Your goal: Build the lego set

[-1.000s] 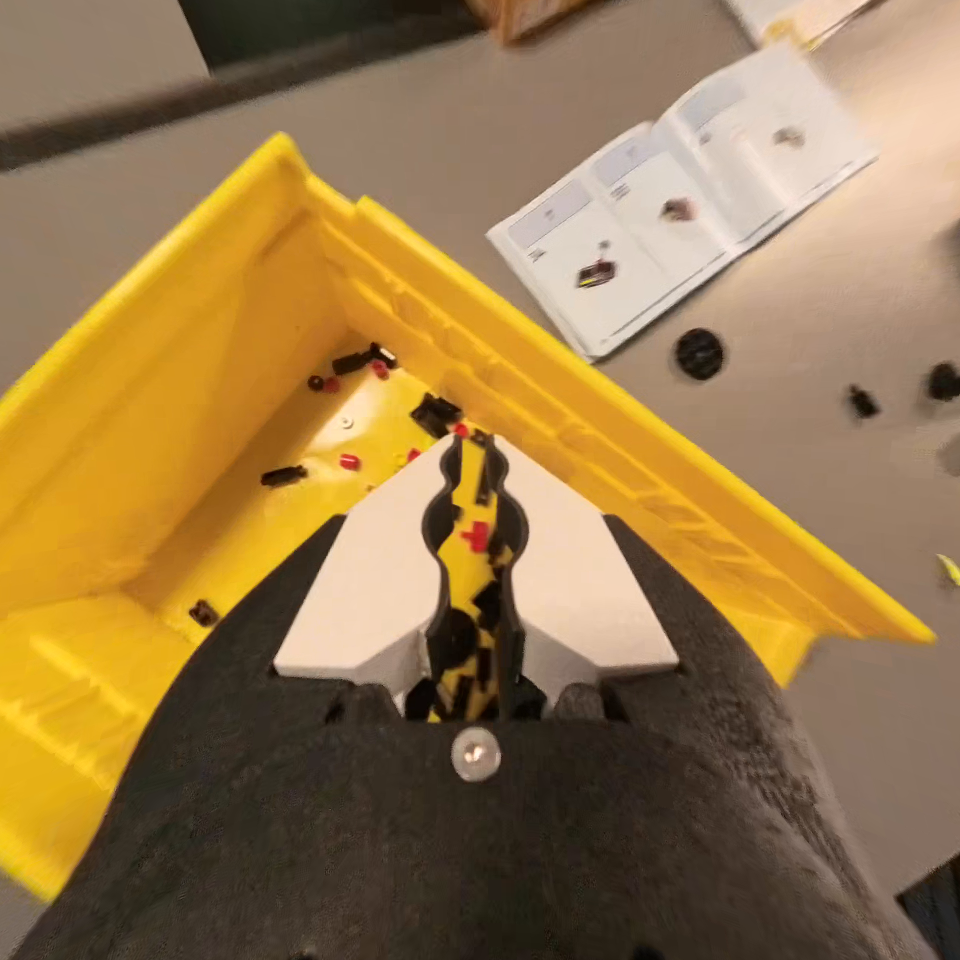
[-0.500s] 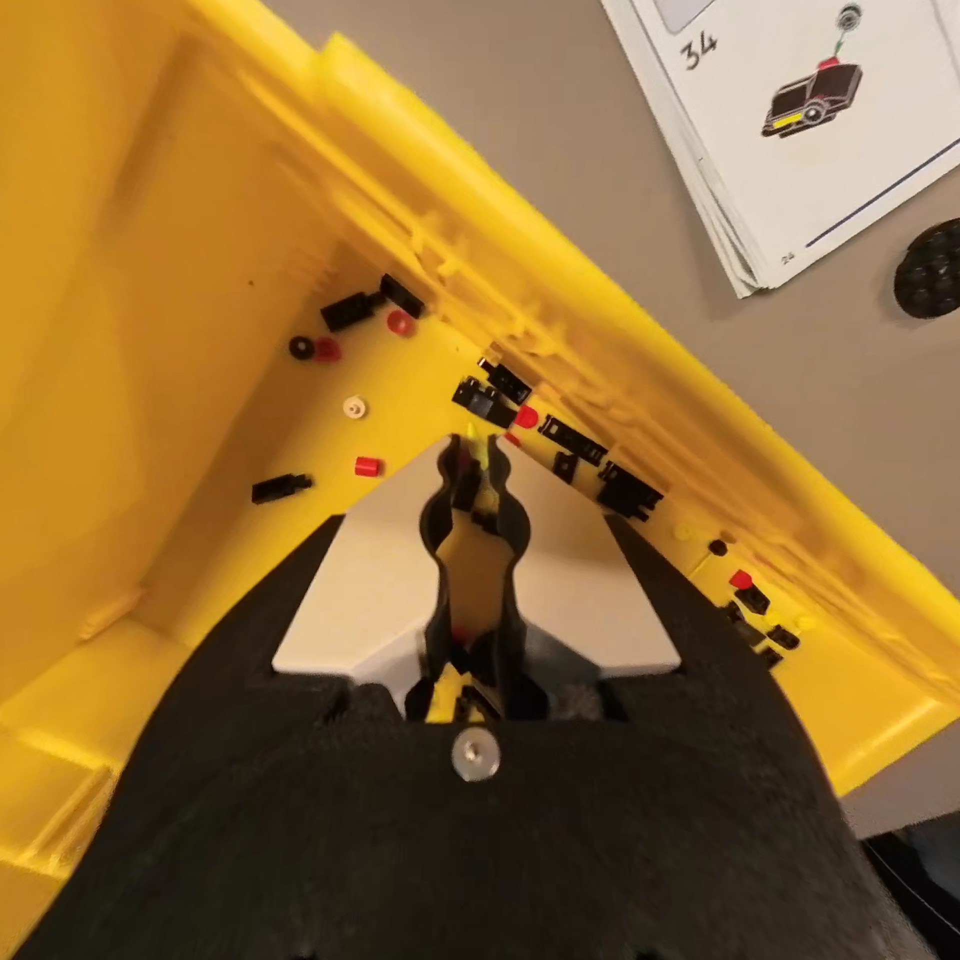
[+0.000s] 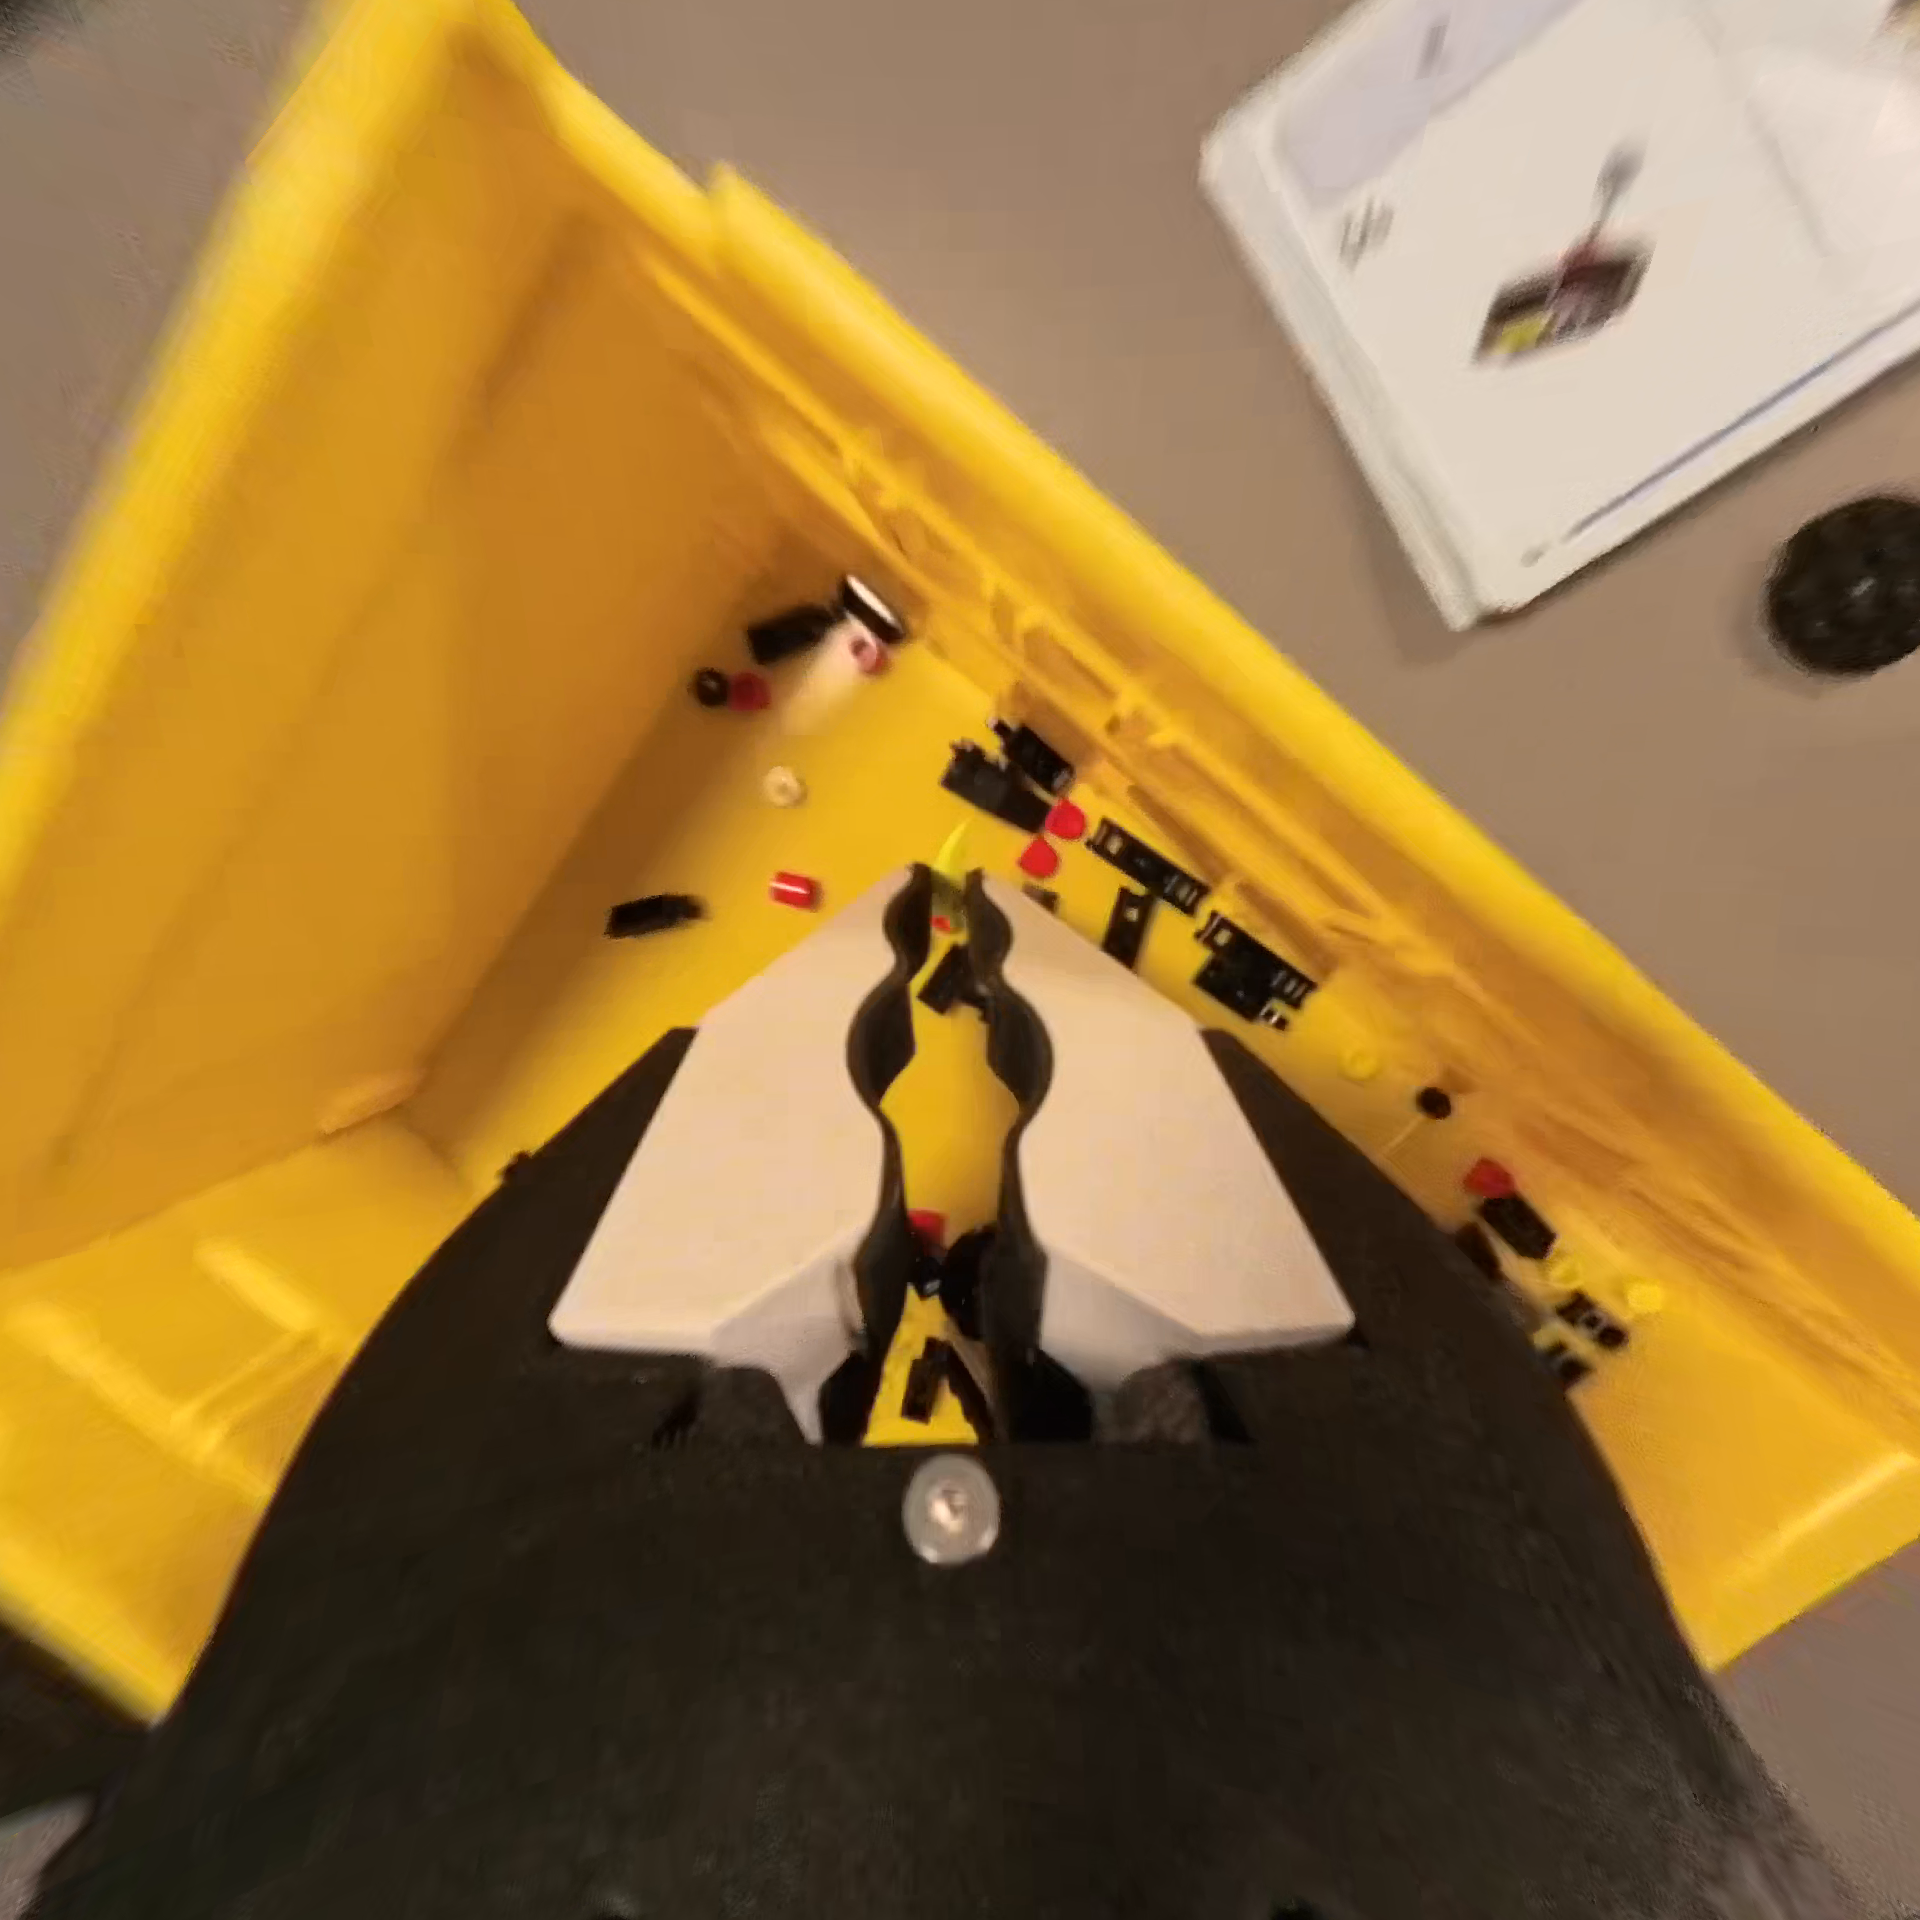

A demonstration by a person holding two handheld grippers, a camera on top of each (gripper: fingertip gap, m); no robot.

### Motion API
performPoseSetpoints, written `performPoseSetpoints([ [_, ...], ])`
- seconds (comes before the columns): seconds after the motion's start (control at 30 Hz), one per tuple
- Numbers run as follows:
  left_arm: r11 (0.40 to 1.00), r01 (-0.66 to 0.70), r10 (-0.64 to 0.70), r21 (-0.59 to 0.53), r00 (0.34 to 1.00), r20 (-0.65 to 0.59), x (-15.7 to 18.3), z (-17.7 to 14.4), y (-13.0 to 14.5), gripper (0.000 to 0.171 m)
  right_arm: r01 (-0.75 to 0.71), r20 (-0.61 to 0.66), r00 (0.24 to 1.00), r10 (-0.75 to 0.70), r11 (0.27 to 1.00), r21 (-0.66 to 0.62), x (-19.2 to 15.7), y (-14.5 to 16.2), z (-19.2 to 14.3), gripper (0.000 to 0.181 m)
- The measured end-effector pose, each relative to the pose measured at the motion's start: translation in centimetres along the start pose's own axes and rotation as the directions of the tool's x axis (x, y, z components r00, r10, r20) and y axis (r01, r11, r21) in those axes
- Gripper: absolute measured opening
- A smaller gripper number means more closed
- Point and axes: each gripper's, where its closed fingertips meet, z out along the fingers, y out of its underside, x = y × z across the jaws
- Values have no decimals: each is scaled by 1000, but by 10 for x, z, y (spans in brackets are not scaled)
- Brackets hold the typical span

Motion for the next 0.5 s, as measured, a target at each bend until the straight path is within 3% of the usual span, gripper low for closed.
performPoseSetpoints([
  [0.1, 933, 13, -61, 358, 991, 121, 10, -84, -32, 6, -19, 34, 999, 19, 1000, 13, -5, -2, -1, 9],
  [0.17, 798, -5, -89, 603, 988, 126, 46, -153, -44, 5, -23, 54, 998, 22, 1000, 19, -9, -4, -1, 9],
  [0.23, 670, -9, -26, 743, 999, 35, 104, -194, -44, 5, -24, 78, 997, 22, 999, 29, -14, -6, -2, 9],
  [0.3, 590, 37, 74, 807, 992, -100, 164, -206, -40, 5, -28, 111, 994, 24, 999, 42, -20, -9, -4, 9],
  [0.37, 511, 27, 168, 859, 977, -131, 213, -202, -40, 5, -47, 165, 986, 37, 997, 56, -30, -13, -6, 10],
  [0.5, 396, -241, 227, 886, 961, 160, 272, -160, -45, 5, -174, 357, 923, 147, 984, 44, -65, -25, -17, 11],
])
